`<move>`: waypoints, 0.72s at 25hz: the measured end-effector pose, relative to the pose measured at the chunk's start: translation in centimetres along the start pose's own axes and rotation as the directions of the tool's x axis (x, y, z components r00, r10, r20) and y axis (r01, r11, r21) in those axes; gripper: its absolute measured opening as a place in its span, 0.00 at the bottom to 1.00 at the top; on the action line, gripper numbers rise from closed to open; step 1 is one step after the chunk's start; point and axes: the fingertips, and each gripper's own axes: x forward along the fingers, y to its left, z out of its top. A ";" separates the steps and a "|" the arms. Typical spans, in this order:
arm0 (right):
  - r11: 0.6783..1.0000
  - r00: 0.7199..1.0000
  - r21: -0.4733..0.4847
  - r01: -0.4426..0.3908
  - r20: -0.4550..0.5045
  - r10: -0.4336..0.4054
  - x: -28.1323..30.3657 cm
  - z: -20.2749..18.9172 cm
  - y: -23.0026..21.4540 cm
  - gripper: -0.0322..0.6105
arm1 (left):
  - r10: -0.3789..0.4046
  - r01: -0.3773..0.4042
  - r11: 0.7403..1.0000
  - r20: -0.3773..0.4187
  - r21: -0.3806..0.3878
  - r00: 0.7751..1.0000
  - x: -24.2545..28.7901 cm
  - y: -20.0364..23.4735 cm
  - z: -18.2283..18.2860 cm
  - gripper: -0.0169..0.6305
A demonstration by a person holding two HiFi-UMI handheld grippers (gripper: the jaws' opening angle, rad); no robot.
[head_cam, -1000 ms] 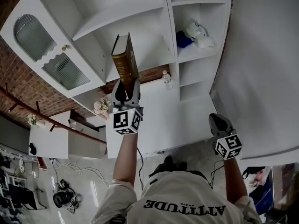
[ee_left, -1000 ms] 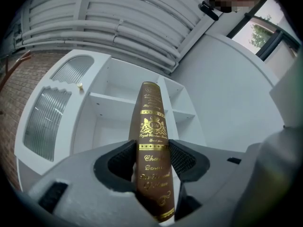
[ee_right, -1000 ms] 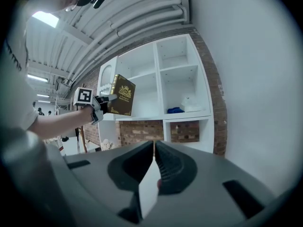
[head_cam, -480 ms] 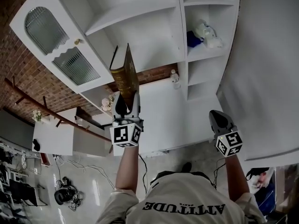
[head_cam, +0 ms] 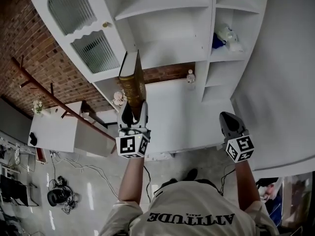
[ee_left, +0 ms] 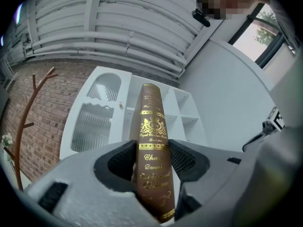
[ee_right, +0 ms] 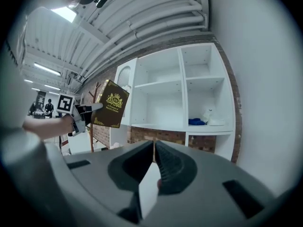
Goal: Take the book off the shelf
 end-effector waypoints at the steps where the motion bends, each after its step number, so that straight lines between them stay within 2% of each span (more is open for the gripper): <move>1: 1.000 1.000 -0.003 0.001 0.002 -0.001 -0.1 0.2 0.6 0.10 | 0.002 -0.002 1.000 0.000 0.000 1.000 -0.8 0.3 0.1 0.38; 18: 0.996 1.000 -0.085 0.019 0.017 -0.018 -3.5 1.7 7.6 0.10 | 0.002 -0.002 1.000 -0.018 -0.030 1.000 -10.2 2.8 -0.4 0.38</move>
